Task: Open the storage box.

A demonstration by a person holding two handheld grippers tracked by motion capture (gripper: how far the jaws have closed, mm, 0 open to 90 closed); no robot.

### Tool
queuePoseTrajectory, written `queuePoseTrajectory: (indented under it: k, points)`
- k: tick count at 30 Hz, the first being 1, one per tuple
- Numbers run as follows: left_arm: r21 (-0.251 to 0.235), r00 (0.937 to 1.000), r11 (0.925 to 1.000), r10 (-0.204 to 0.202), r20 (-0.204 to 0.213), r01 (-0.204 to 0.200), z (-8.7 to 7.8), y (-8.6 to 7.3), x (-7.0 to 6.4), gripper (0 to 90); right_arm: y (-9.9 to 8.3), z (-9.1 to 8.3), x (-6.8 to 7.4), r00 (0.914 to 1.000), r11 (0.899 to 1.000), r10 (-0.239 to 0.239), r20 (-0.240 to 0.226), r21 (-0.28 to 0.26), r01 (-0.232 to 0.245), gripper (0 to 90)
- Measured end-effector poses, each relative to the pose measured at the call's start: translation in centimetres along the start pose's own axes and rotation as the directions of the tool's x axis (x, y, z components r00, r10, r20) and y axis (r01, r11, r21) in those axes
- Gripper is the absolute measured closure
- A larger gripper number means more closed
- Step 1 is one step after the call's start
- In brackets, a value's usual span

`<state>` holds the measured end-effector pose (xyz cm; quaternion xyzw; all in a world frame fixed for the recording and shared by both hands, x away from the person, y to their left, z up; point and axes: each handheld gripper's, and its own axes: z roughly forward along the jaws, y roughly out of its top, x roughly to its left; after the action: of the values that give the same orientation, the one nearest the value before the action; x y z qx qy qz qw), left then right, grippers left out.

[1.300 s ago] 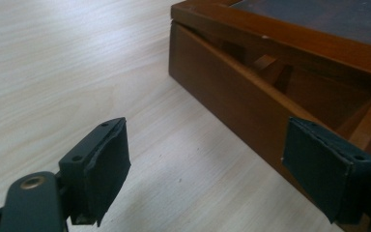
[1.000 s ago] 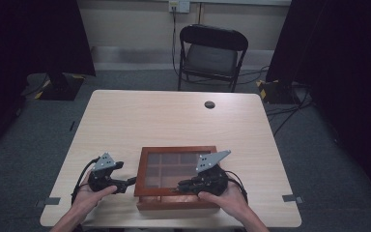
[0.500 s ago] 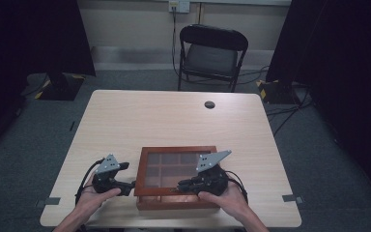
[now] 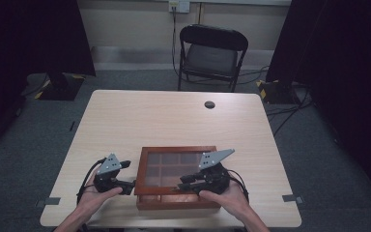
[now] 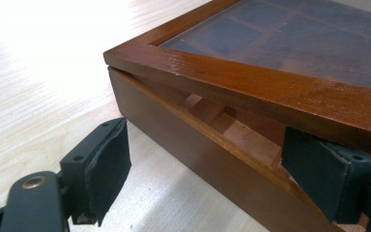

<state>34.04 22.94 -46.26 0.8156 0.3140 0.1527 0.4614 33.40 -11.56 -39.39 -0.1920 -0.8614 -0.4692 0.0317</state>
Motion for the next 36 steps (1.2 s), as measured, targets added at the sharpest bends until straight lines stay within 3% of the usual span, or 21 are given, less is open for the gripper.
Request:
queuePoseTrajectory:
  k: [11,15,21,24,32,36]
  points:
    - [-0.05,0.9999,0.9987,-0.009,-0.011,0.008,-0.7,0.6,0.0,17.6,-0.3,-1.6,-0.5,0.9951,0.997,0.044,0.088,-0.064,-0.038,38.1]
    - [-0.056,0.9996,0.9981,-0.026,-0.014,0.025,-0.8,1.0,0.1,17.0,-0.3,-2.5,-0.5,0.9943,0.997,0.036,0.101,-0.07,-0.029,31.3]
    - [-0.066,0.9988,0.9969,-0.045,-0.02,0.043,-1.0,1.4,0.2,17.1,-0.6,-3.2,-0.7,0.9927,0.996,0.038,0.114,-0.08,-0.029,27.4]
    - [-0.06,0.9995,0.998,-0.023,-0.02,0.022,-1.0,1.8,0.2,17.5,-0.8,-3.6,-1.0,0.9917,0.996,0.044,0.121,-0.083,-0.034,26.7]
    - [-0.094,0.9998,0.9954,-0.018,0.003,0.018,-0.7,3.1,-0.2,17.6,-1.0,-4.8,-1.4,0.9856,0.995,0.051,0.161,-0.092,-0.037,24.2]
    - [-0.088,0.9999,0.9961,-0.007,0.009,0.008,-0.5,3.4,-0.4,17.0,-1.2,-5.1,-1.6,0.9833,0.995,0.053,0.174,-0.095,-0.036,23.8]
